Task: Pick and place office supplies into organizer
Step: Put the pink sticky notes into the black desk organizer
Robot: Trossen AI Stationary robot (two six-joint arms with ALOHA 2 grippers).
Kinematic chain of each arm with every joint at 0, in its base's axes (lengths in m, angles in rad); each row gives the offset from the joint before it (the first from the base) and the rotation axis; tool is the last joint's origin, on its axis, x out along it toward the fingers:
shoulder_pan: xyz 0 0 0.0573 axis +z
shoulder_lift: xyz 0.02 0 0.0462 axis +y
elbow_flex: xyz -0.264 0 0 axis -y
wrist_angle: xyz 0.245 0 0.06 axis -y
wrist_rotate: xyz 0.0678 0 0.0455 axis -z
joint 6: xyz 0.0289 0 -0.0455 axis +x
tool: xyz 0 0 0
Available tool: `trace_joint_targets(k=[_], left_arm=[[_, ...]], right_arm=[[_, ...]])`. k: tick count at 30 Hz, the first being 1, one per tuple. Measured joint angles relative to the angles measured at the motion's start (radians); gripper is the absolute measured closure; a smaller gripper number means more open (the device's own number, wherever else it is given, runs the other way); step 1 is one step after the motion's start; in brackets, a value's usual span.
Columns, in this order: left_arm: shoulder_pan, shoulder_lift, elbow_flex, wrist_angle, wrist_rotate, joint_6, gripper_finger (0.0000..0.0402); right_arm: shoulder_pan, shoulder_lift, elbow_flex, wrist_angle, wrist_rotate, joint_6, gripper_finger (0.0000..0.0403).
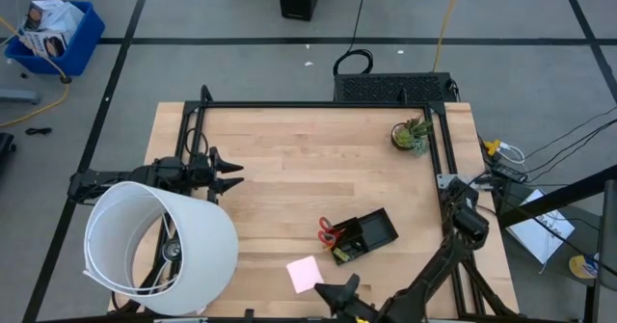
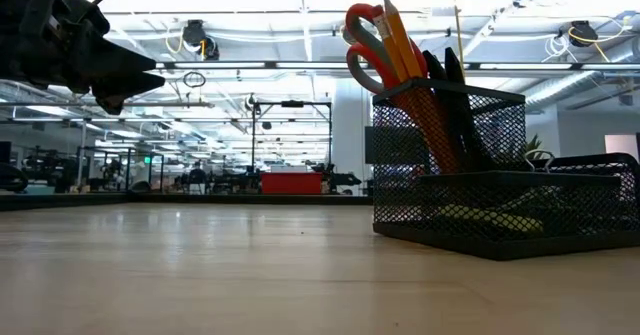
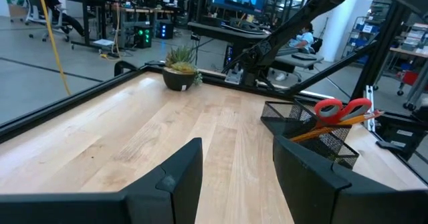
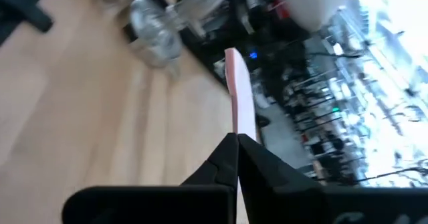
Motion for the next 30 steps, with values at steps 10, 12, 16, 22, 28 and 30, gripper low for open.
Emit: trace_joint_targets(k=[10, 12, 16, 22, 28, 30], left_arm=[[0.0, 0.0, 0.0, 0.0, 0.0, 0.0, 0.0215], [0.0, 0.0, 0.0, 0.0, 0.0, 0.0, 0.0215], [0.0, 0.0, 0.0, 0.0, 0.0, 0.0, 0.0215], [0.0, 0.0, 0.0, 0.0, 0.0, 0.0, 0.0215], [0.0, 0.0, 0.0, 0.0, 0.0, 0.0, 0.0215], [0.0, 0.0, 0.0, 0.0, 0.0, 0.0, 0.0215]], right_arm=[[0.086, -0.071, -0.029, -0.064, 0.143, 0.013, 0.0403], [0.1, -0.075, -0.039, -0.073, 0.195, 0.047, 0.0403], [0.132, -0.075, -0.046, -0.072, 0.259, 0.11, 0.0403], [0.183, -0.075, -0.052, -0.127, 0.197, 0.231, 0.0403], [0.201, -0.075, -0.095, -0.484, 0.044, 0.523, 0.0403], [0.191, -0.075, -0.096, -0.704, -0.028, 0.736, 0.0403]])
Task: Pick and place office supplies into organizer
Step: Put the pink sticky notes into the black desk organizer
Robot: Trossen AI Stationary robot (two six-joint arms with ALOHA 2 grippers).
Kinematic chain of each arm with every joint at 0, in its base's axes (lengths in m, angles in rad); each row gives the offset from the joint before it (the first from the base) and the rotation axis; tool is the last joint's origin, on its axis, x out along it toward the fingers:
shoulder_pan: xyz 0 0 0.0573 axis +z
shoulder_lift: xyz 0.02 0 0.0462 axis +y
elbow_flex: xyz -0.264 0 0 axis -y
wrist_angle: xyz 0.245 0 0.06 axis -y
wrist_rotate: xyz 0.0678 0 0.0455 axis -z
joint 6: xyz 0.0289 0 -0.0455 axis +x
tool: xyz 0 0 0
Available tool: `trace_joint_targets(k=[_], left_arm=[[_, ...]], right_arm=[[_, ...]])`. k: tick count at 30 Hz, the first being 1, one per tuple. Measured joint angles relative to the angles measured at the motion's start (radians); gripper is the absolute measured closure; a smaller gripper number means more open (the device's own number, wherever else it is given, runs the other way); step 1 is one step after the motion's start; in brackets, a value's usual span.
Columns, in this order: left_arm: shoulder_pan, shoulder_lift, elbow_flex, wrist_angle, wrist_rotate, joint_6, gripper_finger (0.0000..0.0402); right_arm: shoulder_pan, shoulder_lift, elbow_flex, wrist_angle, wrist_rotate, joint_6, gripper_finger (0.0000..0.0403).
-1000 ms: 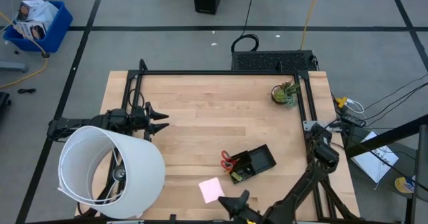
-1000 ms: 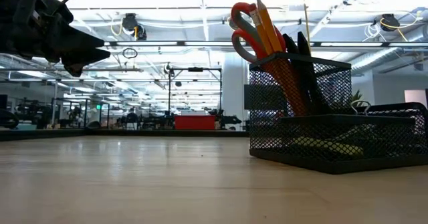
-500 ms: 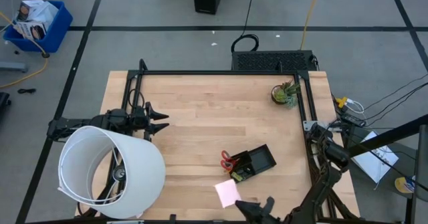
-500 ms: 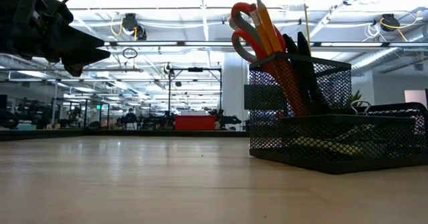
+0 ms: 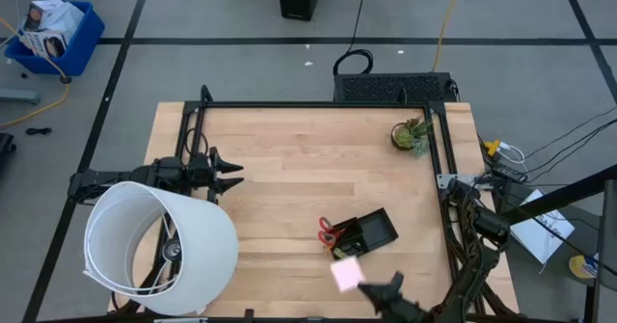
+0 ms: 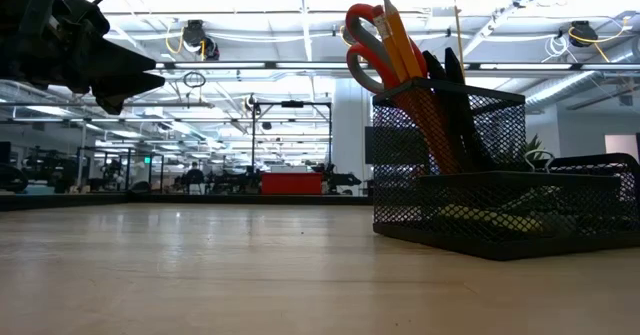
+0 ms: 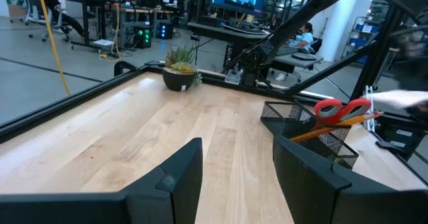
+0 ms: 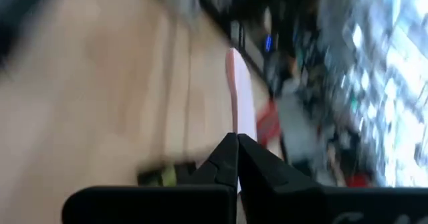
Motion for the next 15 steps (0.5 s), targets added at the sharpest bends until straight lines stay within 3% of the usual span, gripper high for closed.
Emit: trace_joint_targets(k=[3, 5, 11, 15], left_arm=[[0.0, 0.0, 0.0, 0.0, 0.0, 0.0, 0.0215], [0.0, 0.0, 0.0, 0.0, 0.0, 0.0, 0.0215], [0.0, 0.0, 0.0, 0.0, 0.0, 0.0, 0.0215], [0.0, 0.0, 0.0, 0.0, 0.0, 0.0, 0.0215]], right_arm=[[-0.003, 0.0, -0.001, -0.274, -0.085, 0.297, 0.0403], [0.012, 0.0, -0.008, -0.35, -0.119, 0.392, 0.0403], [0.048, 0.0, -0.065, -0.369, -0.264, 0.474, 0.0403], [0.067, 0.0, -0.121, -0.371, -0.307, 0.555, 0.0403]])
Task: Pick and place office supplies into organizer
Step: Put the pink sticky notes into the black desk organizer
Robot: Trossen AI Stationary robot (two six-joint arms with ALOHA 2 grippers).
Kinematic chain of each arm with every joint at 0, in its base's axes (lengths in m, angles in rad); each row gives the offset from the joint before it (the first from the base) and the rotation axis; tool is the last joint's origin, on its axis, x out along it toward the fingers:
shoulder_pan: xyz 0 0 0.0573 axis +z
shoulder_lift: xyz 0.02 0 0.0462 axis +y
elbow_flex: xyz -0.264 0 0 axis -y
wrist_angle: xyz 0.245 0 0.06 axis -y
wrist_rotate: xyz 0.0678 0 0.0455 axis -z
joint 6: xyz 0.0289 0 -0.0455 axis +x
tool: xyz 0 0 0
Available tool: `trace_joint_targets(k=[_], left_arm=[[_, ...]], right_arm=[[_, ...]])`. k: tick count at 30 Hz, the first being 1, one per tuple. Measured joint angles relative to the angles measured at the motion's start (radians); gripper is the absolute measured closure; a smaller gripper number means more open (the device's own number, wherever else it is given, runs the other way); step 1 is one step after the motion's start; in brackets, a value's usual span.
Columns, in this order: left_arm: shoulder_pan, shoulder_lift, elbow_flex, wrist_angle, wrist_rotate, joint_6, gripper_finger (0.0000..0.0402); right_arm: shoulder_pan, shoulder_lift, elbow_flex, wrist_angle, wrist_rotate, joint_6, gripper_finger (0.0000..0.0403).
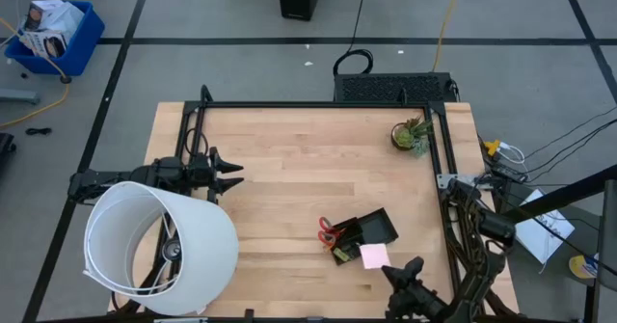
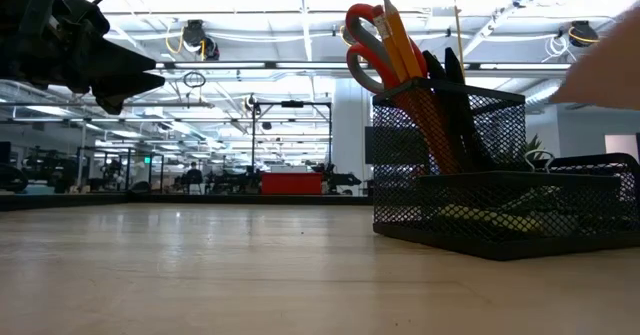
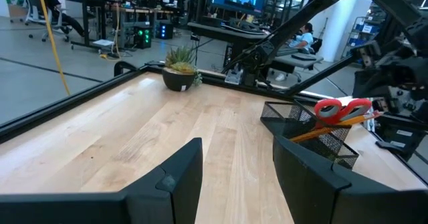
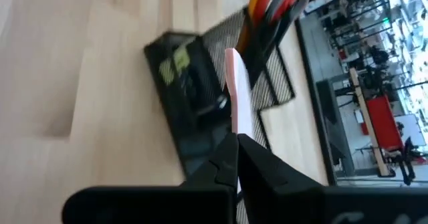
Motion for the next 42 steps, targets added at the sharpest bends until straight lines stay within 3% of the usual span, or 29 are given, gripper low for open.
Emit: trace_joint_targets(k=[5, 21, 32, 37, 42], left_arm=[[0.0, 0.0, 0.0, 0.0, 0.0, 0.0, 0.0215], [0.0, 0.0, 0.0, 0.0, 0.0, 0.0, 0.0215], [0.0, 0.0, 0.0, 0.0, 0.0, 0.0, 0.0215], [0.0, 0.0, 0.0, 0.0, 0.0, 0.0, 0.0215], [0.0, 0.0, 0.0, 0.0, 0.0, 0.0, 0.0215]], right_arm=[[0.002, 0.0, -0.058, 0.001, -0.118, 0.017, 0.0403], [-0.087, 0.0, -0.247, 0.001, -0.041, -0.105, 0.0403], [-0.125, 0.0, -0.29, 0.001, -0.012, -0.106, 0.0399], [-0.138, 0.0, -0.307, 0.01, -0.012, -0.103, 0.0371], [-0.139, 0.0, -0.332, 0.023, -0.011, -0.066, 0.0316]])
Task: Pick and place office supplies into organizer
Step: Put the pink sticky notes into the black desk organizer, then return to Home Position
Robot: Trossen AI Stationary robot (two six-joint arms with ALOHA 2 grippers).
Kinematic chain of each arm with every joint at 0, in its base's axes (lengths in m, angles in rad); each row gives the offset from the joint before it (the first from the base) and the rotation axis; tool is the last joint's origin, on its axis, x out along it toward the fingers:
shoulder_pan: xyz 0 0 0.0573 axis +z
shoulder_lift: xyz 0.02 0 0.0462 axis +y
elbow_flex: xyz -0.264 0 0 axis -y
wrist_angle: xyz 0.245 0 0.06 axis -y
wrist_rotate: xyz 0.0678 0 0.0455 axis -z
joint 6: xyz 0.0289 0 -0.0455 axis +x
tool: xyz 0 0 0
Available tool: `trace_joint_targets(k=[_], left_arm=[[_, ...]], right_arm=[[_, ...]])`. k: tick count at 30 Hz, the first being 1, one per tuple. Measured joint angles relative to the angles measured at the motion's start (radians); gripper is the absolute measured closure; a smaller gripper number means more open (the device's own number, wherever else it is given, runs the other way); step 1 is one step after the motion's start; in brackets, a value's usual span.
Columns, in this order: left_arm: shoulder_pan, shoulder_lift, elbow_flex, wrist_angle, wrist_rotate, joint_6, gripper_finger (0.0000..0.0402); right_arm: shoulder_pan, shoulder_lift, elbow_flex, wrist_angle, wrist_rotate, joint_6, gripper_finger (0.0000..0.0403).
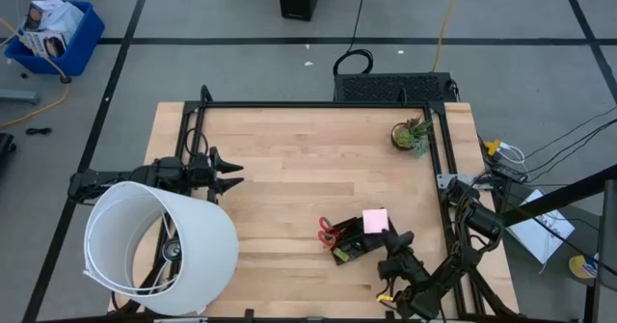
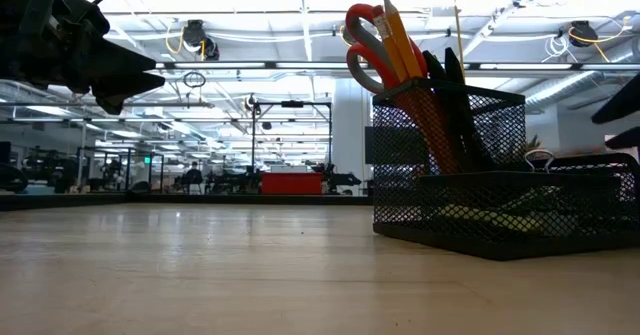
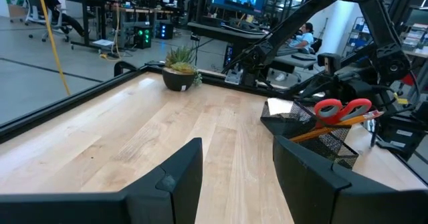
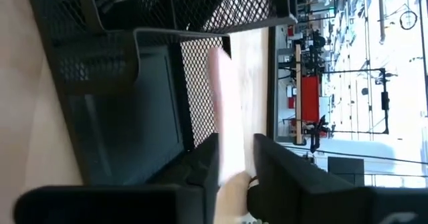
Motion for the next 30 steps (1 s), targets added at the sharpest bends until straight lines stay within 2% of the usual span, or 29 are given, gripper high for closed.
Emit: trace_joint_targets(k=[6, 10, 15, 19, 23, 25, 28, 30], left_arm=[[0.0, 0.0, 0.0, 0.0, 0.0, 0.0, 0.0215], [0.0, 0.0, 0.0, 0.0, 0.0, 0.0, 0.0215], [0.0, 0.0, 0.0, 0.0, 0.0, 0.0, 0.0215], [0.0, 0.0, 0.0, 0.0, 0.0, 0.0, 0.0215], [0.0, 0.0, 0.0, 0.0, 0.0, 0.0, 0.0215], [0.0, 0.0, 0.0, -0.001, 0.0, 0.0, 0.0215], [0.0, 0.0, 0.0, -0.001, 0.0, 0.0, 0.0215], [0.0, 0.0, 0.0, 0.0, 0.0, 0.0, 0.0215]], right_arm=[[0.011, 0.0, -0.003, 0.025, -0.001, 0.01, 0.0251], [0.028, 0.0, -0.001, 0.07, -0.006, -0.01, 0.0226], [0.056, 0.0, 0.001, 0.008, -0.011, 0.08, 0.0219], [0.065, -0.019, 0.011, -0.009, -0.024, 0.192, 0.023], [0.069, -0.08, 0.029, 0.031, 0.053, 0.391, 0.0243], [0.083, -0.12, 0.029, 0.105, 0.115, 0.433, 0.0246], [0.108, -0.184, 0.029, 0.268, 0.234, 0.33, 0.0247], [0.117, -0.234, 0.015, 0.382, 0.269, 0.225, 0.0247]])
